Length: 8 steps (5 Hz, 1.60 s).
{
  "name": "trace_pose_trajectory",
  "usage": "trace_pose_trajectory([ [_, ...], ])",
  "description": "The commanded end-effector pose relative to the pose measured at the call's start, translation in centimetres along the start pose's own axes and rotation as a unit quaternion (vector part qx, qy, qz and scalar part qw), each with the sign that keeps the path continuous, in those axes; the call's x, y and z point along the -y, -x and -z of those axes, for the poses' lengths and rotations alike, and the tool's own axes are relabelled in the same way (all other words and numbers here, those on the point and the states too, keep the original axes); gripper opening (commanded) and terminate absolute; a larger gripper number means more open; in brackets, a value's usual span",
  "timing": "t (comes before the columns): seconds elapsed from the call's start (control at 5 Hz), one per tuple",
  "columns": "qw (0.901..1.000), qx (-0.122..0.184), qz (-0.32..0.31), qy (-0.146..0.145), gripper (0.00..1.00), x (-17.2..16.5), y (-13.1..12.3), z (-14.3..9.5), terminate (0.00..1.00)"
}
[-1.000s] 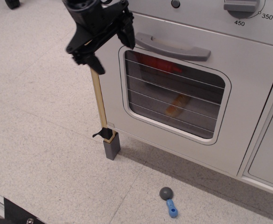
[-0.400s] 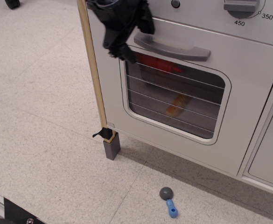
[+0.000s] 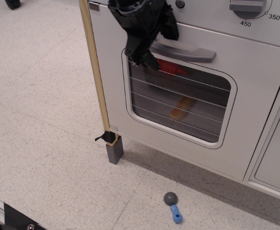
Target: Open oven
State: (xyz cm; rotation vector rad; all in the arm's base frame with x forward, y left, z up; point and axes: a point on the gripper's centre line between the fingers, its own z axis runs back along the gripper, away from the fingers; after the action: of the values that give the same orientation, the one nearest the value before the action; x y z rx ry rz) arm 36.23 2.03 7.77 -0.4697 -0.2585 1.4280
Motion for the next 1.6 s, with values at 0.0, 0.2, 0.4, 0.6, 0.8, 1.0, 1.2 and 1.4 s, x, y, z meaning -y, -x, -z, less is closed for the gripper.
trace_pose_trajectory([
  [0.0, 0.9997, 0.023, 0.01, -0.008, 1.0, -2.2, -1.4, 0.2, 0.0],
  [0.2, 0.9993, 0.027, 0.018, -0.019, 1.0, -3.6, -1.8, 0.1, 0.0],
  [0.4, 0.9989, 0.019, 0.027, -0.033, 1.0, -5.6, -1.7, -1.3, 0.0],
  [0.6, 0.9977, 0.026, 0.041, -0.047, 1.0, -7.8, -2.4, -2.8, 0.0],
  [0.8, 0.9958, 0.028, 0.071, -0.051, 1.0, -9.3, -3.1, -4.6, 0.0],
  [1.0, 0.9947, 0.011, 0.088, -0.052, 1.0, -7.8, -1.7, -6.8, 0.0],
  [1.2, 0.9945, -0.01, 0.094, -0.046, 1.0, -5.6, 0.5, -8.6, 0.0],
  [1.4, 0.9937, -0.036, 0.092, -0.053, 1.0, -3.4, 2.7, -9.3, 0.0],
])
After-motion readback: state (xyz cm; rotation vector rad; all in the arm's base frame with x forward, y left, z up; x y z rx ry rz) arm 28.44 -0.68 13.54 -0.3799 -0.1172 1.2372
